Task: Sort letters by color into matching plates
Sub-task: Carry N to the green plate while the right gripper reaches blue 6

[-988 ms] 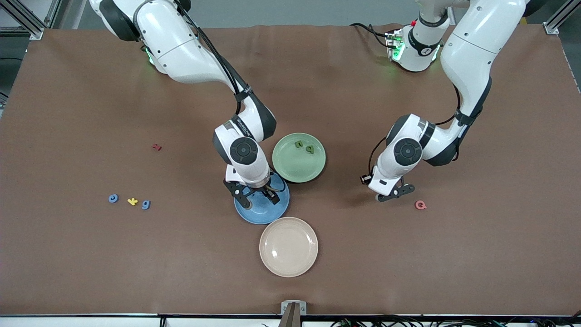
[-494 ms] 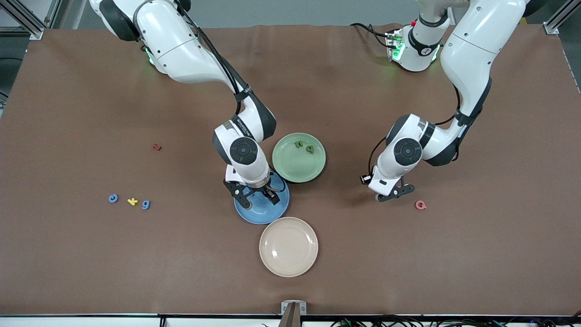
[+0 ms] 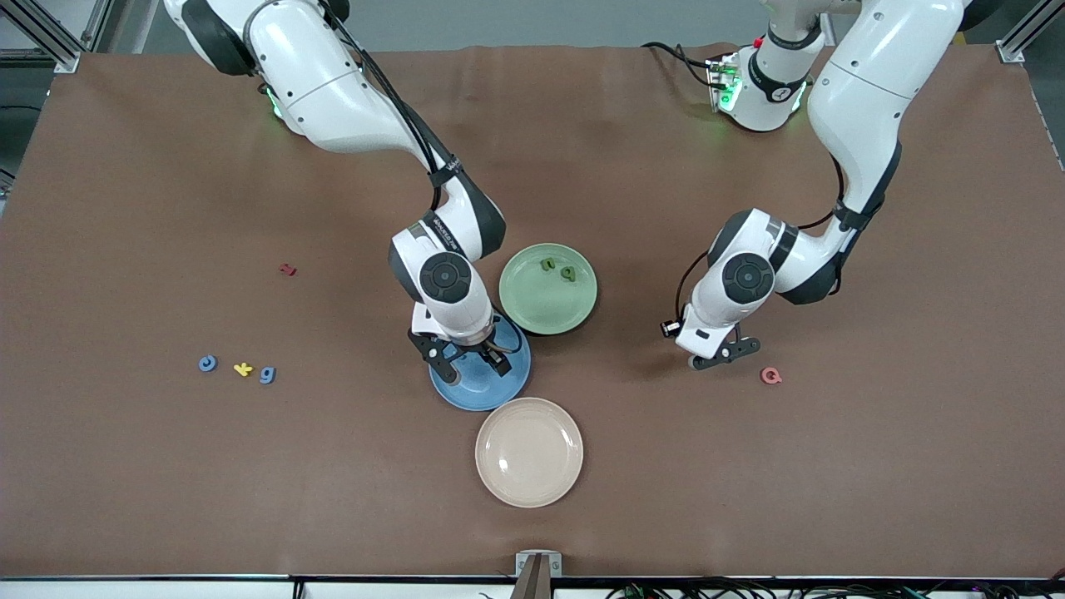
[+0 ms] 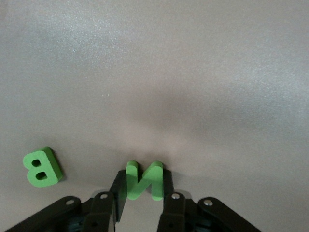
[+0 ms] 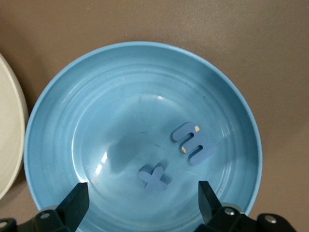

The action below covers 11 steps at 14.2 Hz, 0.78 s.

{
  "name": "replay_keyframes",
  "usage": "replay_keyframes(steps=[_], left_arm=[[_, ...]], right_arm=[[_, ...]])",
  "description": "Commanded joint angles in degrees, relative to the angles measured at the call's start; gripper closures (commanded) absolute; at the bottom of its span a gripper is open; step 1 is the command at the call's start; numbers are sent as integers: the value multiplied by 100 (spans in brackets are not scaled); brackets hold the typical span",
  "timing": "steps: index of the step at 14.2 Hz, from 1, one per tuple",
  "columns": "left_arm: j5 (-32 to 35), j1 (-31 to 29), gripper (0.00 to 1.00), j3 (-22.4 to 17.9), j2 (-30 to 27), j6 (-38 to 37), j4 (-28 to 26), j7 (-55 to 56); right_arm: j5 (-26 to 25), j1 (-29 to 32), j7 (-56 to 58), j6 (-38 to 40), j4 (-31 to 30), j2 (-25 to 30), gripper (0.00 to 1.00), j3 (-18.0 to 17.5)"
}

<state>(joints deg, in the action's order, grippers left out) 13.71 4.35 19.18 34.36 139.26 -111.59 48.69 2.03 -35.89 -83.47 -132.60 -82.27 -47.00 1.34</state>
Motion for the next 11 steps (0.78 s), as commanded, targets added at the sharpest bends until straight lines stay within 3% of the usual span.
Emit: replay_keyframes(steps=[1, 6, 11], left_arm=[[106, -40, 81, 24, -43, 84, -47, 80], [88, 48, 82, 68, -192, -56, 101, 115], [79, 145, 82, 621, -175, -864, 611, 641]], right_arm=[[-1, 30, 6, 111, 106, -11, 0, -19], [-1, 109, 417, 462, 106, 120, 0, -11], [-1, 389, 840, 1024, 10, 454, 0, 7]])
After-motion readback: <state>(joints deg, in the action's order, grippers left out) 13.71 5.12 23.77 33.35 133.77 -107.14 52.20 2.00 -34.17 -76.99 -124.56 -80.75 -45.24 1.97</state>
